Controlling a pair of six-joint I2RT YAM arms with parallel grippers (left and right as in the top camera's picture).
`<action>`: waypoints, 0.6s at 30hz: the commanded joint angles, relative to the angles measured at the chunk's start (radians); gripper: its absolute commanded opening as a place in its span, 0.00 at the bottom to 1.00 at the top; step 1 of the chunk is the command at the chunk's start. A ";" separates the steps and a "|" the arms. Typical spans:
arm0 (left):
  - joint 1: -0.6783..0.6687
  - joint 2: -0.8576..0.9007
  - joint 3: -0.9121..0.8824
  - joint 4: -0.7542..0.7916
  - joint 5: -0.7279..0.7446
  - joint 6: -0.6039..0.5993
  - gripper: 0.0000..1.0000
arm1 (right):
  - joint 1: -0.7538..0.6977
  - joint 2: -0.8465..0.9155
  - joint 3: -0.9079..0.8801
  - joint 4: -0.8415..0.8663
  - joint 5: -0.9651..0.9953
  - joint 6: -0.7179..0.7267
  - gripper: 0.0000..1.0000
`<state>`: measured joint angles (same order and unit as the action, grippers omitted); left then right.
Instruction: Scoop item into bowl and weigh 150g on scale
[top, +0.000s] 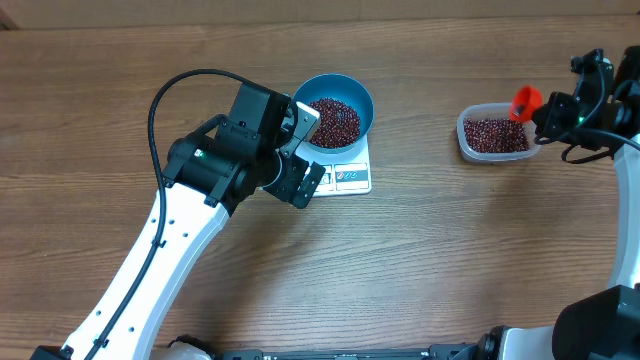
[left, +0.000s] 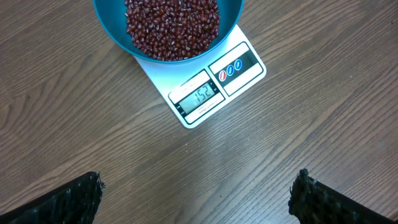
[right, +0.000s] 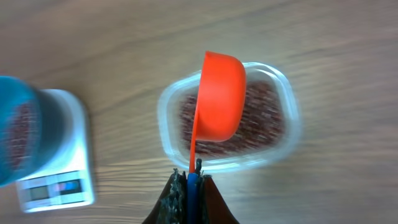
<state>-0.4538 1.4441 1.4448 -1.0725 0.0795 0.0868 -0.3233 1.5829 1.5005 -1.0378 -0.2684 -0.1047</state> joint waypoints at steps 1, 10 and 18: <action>0.001 0.007 -0.007 0.003 0.015 0.022 1.00 | 0.041 -0.010 -0.003 -0.015 0.219 0.008 0.04; 0.001 0.007 -0.007 0.003 0.015 0.022 1.00 | 0.182 0.005 -0.009 -0.043 0.425 0.008 0.04; 0.001 0.007 -0.007 0.003 0.015 0.022 1.00 | 0.264 0.059 -0.009 -0.068 0.532 0.009 0.04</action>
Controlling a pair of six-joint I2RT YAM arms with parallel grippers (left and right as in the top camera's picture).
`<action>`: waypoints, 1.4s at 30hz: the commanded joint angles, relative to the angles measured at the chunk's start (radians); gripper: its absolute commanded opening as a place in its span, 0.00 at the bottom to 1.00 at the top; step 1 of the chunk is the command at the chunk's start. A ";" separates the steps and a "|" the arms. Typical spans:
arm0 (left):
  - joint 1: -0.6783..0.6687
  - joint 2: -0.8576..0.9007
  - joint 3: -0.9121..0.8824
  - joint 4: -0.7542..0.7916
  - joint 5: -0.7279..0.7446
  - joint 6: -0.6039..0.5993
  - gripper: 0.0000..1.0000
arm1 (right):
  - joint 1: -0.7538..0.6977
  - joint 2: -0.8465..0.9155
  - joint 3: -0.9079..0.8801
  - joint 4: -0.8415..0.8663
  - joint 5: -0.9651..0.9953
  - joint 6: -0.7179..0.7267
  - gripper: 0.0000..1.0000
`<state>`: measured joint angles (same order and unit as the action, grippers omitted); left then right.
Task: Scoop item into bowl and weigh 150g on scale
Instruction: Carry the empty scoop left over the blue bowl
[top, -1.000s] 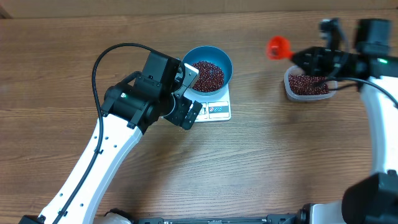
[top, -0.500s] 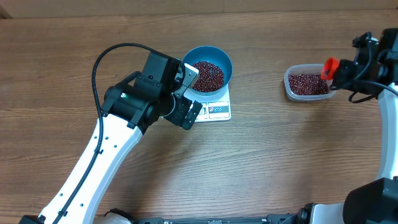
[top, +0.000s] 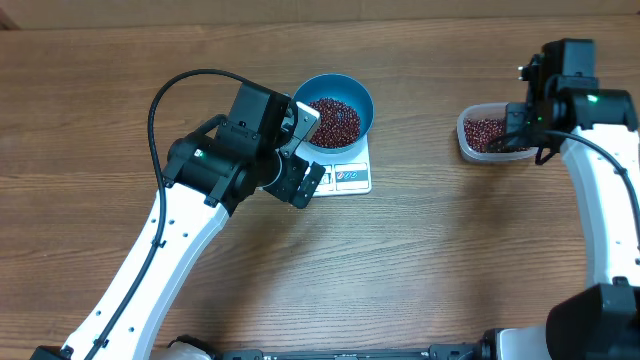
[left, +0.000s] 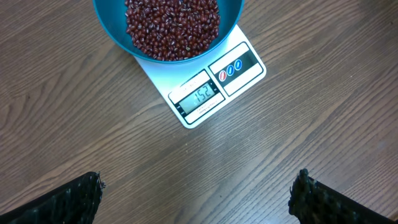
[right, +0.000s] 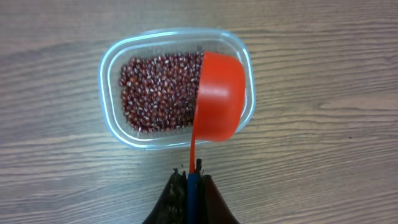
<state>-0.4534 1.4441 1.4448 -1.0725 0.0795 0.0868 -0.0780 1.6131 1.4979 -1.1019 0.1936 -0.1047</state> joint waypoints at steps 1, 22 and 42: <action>0.001 0.007 -0.007 0.003 0.015 0.022 1.00 | 0.021 0.031 -0.006 -0.004 0.077 0.013 0.04; 0.001 0.007 -0.007 0.003 0.015 0.022 1.00 | 0.031 0.023 0.000 0.046 -0.155 0.026 0.04; 0.001 0.007 -0.007 0.003 0.015 0.022 1.00 | 0.346 -0.024 0.000 0.328 -0.627 -0.213 0.03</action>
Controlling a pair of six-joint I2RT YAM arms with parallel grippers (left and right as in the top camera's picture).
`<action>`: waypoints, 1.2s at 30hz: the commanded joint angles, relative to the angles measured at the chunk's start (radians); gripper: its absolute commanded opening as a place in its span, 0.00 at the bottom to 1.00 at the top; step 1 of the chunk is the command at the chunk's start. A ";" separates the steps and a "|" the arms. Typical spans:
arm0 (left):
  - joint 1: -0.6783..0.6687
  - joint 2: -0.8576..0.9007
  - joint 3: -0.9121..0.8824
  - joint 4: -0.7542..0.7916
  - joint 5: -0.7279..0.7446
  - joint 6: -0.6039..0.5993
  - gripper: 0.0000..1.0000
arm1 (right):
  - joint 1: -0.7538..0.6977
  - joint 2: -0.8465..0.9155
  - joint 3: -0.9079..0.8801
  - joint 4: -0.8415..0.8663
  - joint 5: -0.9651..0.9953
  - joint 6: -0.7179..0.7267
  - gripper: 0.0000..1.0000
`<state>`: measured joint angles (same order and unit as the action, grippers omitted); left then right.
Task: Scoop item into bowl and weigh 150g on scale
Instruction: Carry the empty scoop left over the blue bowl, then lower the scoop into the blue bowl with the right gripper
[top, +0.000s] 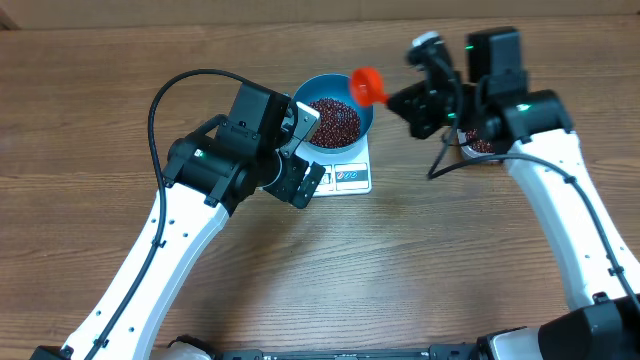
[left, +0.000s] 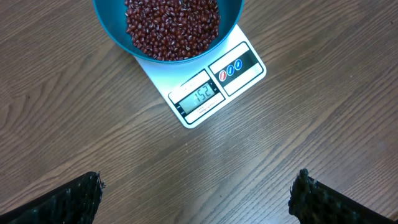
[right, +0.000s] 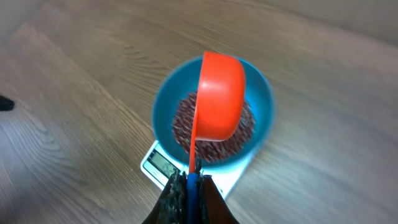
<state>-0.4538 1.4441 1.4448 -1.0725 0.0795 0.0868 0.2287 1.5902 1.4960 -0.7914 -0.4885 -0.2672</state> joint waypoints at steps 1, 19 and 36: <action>0.001 0.007 -0.007 0.003 0.015 0.022 1.00 | 0.053 0.007 0.002 0.023 0.068 -0.056 0.04; 0.001 0.007 -0.007 0.003 0.015 0.022 1.00 | 0.153 0.217 0.002 0.128 0.295 -0.105 0.04; 0.001 0.007 -0.007 0.003 0.015 0.022 1.00 | 0.210 0.258 0.002 0.151 0.391 -0.150 0.04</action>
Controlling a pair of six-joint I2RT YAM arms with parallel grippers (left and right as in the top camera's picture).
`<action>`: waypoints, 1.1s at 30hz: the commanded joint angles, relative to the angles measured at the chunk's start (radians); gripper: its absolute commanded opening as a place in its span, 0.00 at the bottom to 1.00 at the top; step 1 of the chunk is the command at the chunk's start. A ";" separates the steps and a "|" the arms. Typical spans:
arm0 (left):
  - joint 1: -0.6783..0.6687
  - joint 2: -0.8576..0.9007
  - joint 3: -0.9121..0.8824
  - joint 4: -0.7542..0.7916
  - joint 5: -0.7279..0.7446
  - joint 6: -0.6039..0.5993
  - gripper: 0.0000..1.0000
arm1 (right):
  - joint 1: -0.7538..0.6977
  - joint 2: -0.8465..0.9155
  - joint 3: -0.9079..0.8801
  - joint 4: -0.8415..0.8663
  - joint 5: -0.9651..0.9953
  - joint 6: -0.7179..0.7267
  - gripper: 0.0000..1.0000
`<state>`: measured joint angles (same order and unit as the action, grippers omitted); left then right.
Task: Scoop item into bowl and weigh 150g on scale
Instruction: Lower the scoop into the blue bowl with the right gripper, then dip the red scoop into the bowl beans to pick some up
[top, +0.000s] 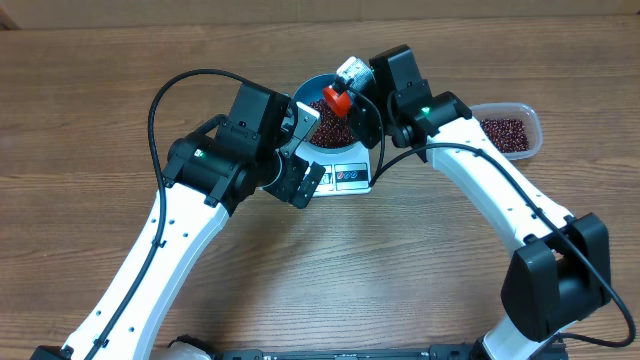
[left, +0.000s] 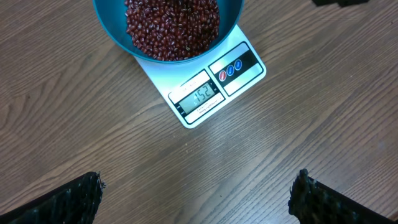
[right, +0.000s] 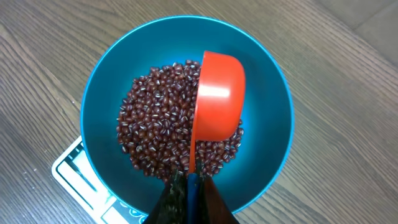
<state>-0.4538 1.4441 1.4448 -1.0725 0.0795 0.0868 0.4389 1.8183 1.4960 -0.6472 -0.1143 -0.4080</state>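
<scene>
A blue bowl of red beans stands on the white scale, whose display reads 152. My right gripper is shut on the handle of the orange scoop, which hangs just above the beans inside the bowl. The cup shows its smooth outer side, so its contents are hidden. My left gripper is open over bare table in front of the scale, with nothing between its fingers.
A clear plastic container with more red beans sits at the right, behind the right arm. The left arm reaches in from the lower left and stops just left of the scale.
The right gripper with the scoop was above the bowl's right rim and higher up. Now it is low over the beans inside the bowl. The left arm and the 152 reading are unchanged.
The right gripper held the scoop over the clear container at the right at the two oldest moments. Then the scoop was high above the blue bowl, and now it is down close to the beans. The scale read 152 throughout and the left arm stayed still.
</scene>
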 joint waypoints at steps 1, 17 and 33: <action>0.001 0.007 -0.007 0.003 0.015 0.022 1.00 | 0.000 0.034 0.002 0.007 0.017 -0.010 0.04; 0.001 0.007 -0.007 0.003 0.015 0.022 1.00 | 0.000 0.064 0.002 0.008 0.036 -0.010 0.04; 0.001 0.007 -0.007 0.003 0.015 0.022 1.00 | 0.029 0.074 0.002 -0.051 0.019 0.031 0.04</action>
<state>-0.4534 1.4441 1.4448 -1.0725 0.0795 0.0868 0.4538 1.8851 1.4960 -0.6895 -0.0895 -0.4107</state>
